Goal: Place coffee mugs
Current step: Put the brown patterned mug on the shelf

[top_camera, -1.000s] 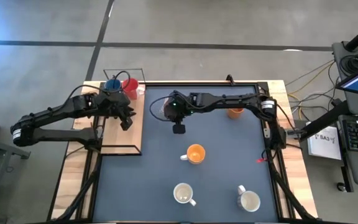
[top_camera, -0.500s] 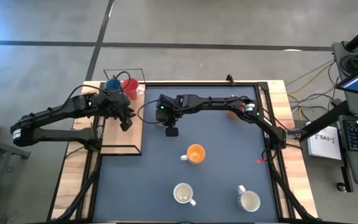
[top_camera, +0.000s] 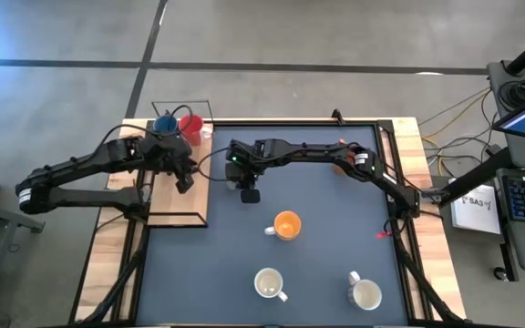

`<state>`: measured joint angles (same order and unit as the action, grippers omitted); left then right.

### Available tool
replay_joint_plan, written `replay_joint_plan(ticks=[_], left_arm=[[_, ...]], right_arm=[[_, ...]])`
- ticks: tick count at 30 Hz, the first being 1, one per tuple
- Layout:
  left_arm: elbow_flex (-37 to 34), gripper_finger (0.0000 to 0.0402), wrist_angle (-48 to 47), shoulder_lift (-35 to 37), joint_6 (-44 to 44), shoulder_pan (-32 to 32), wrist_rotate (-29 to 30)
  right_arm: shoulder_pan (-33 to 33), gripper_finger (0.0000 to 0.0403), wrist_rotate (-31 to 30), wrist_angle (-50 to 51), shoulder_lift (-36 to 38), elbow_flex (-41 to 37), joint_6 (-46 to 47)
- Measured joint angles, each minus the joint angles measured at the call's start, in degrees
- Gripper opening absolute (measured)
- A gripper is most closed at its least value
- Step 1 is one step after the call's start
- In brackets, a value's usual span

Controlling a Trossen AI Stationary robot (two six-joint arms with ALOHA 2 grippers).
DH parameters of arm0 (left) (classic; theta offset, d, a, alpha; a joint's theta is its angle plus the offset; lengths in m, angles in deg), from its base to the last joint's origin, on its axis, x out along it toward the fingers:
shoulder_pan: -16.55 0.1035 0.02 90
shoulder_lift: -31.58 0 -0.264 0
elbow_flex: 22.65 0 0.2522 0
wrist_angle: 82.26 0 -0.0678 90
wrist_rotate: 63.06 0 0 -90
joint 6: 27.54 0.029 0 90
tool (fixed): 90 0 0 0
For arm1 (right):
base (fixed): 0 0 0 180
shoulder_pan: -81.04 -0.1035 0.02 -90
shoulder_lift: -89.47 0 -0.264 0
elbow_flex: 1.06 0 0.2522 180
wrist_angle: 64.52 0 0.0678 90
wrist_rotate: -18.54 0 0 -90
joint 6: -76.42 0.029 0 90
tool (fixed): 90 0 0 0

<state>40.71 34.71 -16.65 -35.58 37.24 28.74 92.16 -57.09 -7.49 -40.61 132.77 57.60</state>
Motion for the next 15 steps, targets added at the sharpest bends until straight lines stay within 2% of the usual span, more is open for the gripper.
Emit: replay_joint_plan(ticks=[8,15], left_arm=[[-0.2,0.0088,0.3,-1.5,4.2,-0.1,-1.6],[-0.2,0.0088,2.0,-3.4,10.0,-2.2,-2.9]], right_arm=[[0.0,0.0112,0.4,1.3,0.0,1.3,1.1],[-0.1,0.0139,0.2,10.9,0.2,7.3,2.5]])
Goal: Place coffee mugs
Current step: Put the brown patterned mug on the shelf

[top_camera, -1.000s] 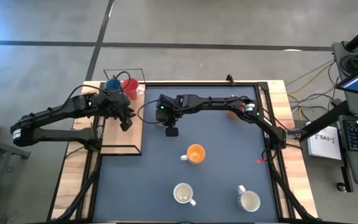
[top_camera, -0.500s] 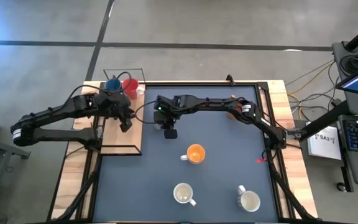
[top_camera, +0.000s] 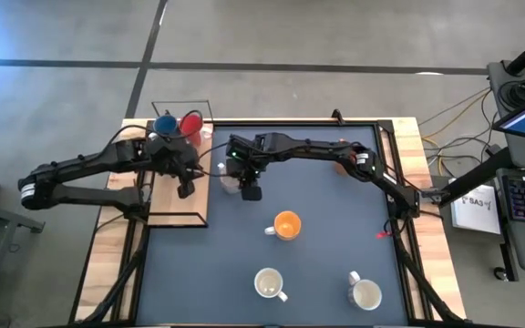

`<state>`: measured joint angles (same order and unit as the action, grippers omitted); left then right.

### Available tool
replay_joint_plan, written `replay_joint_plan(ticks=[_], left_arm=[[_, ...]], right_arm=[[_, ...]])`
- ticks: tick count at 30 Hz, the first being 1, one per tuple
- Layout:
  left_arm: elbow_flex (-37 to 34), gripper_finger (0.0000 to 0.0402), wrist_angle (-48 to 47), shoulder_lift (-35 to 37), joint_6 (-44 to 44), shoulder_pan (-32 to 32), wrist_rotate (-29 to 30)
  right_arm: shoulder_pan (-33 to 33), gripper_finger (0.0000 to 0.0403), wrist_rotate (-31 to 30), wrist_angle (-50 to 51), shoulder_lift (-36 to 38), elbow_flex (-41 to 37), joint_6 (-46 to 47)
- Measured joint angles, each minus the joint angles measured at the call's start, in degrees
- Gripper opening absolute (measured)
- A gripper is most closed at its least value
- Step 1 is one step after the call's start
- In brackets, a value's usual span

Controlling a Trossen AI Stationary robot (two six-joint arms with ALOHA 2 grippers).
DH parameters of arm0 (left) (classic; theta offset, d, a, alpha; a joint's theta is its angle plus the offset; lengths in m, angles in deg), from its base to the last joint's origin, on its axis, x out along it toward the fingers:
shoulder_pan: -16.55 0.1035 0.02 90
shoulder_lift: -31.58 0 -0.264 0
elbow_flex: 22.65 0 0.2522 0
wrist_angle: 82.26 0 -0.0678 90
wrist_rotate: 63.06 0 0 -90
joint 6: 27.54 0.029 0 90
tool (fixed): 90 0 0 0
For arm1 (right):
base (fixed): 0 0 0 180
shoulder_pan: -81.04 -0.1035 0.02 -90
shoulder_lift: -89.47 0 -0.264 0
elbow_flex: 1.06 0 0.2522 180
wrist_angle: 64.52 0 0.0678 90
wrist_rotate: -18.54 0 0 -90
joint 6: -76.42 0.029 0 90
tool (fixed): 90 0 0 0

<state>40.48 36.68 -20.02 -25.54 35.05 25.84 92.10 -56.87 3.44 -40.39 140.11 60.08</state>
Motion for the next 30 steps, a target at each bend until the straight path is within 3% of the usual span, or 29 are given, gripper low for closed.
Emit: replay_joint_plan(ticks=[8,16,24,30], left_arm=[[0.0,0.0088,3.4,-3.6,4.2,-5.1,-0.1],[0.0,0.0092,3.8,-8.6,4.4,-9.8,-0.1],[0.0,0.0140,5.7,-12.5,6.4,-10.4,0.1],[0.1,0.0175,11.8,-16.0,9.0,-10.4,0.2]], right_arm=[[-0.1,0.0136,0.0,11.8,0.2,4.8,2.0],[-0.3,0.0132,-0.1,11.2,2.9,5.0,3.2],[-0.3,0.0128,-0.4,14.3,8.6,4.1,4.8],[-0.3,0.0128,-5.3,18.1,13.2,1.7,7.6]])
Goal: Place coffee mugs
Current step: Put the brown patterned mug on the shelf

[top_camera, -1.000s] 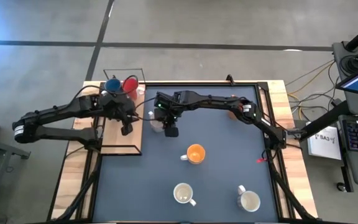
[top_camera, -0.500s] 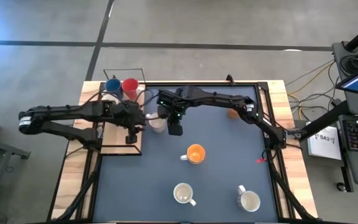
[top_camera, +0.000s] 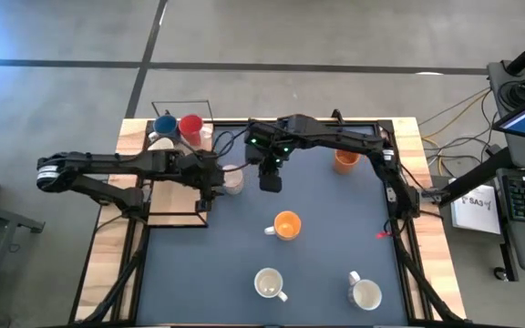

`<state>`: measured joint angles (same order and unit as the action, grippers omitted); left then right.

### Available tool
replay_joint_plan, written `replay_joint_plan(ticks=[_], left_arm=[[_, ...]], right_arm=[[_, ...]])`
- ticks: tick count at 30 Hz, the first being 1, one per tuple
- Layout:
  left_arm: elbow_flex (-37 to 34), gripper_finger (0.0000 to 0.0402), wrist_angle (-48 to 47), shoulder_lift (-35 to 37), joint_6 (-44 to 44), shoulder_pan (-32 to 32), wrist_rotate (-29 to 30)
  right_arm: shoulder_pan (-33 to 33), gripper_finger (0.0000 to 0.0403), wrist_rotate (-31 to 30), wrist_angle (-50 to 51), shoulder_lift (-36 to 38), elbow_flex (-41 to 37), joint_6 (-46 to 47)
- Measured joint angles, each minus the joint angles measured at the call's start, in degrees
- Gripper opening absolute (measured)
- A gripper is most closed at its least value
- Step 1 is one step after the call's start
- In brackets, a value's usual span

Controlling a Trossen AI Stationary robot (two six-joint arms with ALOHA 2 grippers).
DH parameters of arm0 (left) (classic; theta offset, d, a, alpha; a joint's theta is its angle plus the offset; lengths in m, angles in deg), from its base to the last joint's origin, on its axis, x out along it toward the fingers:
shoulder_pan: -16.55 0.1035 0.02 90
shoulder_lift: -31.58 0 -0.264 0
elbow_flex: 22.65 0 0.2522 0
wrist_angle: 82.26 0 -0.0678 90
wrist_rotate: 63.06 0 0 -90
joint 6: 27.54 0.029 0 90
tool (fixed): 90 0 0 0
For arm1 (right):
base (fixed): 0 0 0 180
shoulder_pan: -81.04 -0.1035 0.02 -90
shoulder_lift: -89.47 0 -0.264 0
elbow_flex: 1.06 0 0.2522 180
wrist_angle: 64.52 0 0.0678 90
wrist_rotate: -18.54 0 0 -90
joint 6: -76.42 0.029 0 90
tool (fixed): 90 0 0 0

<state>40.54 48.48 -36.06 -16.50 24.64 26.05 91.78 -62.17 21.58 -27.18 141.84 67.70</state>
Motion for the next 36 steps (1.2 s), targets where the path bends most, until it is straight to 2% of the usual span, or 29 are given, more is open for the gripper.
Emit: replay_joint_plan(ticks=[5,10,15,19,24,31,36], left_arm=[[0.3,0.0176,1.6,-3.9,0.8,0.0,0.6],[0.3,0.0169,3.5,-8.3,0.6,0.1,2.2],[0.3,0.0161,4.0,-11.6,-0.1,0.1,9.9],[0.3,0.0150,4.3,-12.5,-0.2,0.1,10.7],[0.3,0.0110,4.9,-12.4,-0.6,0.0,10.7],[0.3,0.0018,6.2,-12.3,-1.3,0.1,10.6],[1.9,0.0013,4.9,-12.1,-1.1,0.3,10.7]], right_arm=[[0.0,0.0128,-1.0,-0.4,4.9,-6.7,1.8],[0.0,0.0128,-2.4,-4.9,10.6,-18.0,3.7],[0.0,0.0128,-2.4,-12.8,16.7,-31.2,6.4],[0.0,0.0128,-2.4,-18.2,21.4,-39.7,8.6],[0.0,0.0128,-2.4,-22.4,25.6,-47.4,11.4],[0.0,0.0128,-3.5,-24.2,29.1,-53.8,13.9],[0.0,0.0128,-4.2,-25.1,30.6,-56.3,15.3]])
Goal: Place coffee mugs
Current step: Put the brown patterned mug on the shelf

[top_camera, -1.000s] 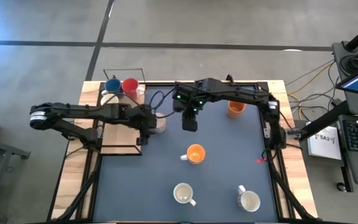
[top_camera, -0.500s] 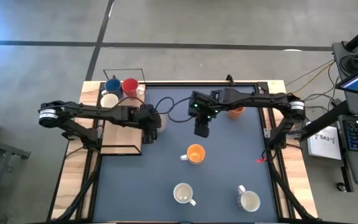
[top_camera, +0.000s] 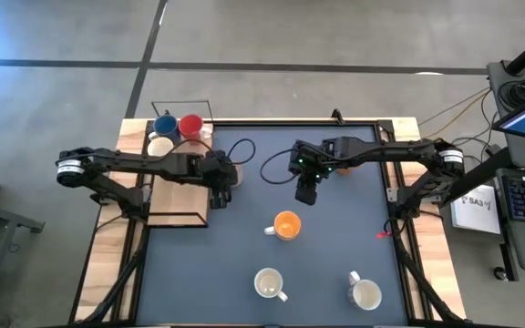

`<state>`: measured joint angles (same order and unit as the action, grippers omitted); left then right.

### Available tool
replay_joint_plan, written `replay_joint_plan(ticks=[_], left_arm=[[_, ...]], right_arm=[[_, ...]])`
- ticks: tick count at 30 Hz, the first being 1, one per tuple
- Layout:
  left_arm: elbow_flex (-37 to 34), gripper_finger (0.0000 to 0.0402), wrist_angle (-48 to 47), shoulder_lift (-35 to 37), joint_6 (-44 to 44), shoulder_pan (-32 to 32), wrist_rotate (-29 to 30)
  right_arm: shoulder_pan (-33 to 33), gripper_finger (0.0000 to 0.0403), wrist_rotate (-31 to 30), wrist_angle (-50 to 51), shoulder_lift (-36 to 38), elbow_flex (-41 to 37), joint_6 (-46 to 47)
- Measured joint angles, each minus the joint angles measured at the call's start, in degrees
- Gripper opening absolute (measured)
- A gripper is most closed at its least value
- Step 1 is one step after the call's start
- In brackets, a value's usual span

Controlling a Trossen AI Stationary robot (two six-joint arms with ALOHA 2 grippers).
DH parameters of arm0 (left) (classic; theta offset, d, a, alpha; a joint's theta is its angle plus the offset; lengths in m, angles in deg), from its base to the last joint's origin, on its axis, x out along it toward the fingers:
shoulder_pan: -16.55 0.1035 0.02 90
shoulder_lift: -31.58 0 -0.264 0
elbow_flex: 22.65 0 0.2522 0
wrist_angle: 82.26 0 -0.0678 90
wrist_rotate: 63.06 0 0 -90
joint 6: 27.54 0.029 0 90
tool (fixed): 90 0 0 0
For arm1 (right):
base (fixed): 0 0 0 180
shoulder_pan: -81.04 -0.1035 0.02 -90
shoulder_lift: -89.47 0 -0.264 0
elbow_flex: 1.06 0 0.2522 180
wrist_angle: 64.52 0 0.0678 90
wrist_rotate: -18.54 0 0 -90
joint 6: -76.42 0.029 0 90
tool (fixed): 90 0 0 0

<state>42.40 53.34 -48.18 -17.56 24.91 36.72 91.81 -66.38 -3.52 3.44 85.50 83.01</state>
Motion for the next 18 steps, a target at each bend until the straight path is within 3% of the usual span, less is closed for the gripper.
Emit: replay_joint_plan(ticks=[8,18], left_arm=[[7.5,0.0009,-9.7,0.6,2.4,1.1,0.1],[6.8,0.0010,-18.0,8.3,2.6,5.6,0.2]], right_arm=[[0.0,0.0128,-1.2,-0.1,0.6,-1.9,0.9],[0.0,0.0128,-1.2,-1.5,0.6,-4.8,1.0]])
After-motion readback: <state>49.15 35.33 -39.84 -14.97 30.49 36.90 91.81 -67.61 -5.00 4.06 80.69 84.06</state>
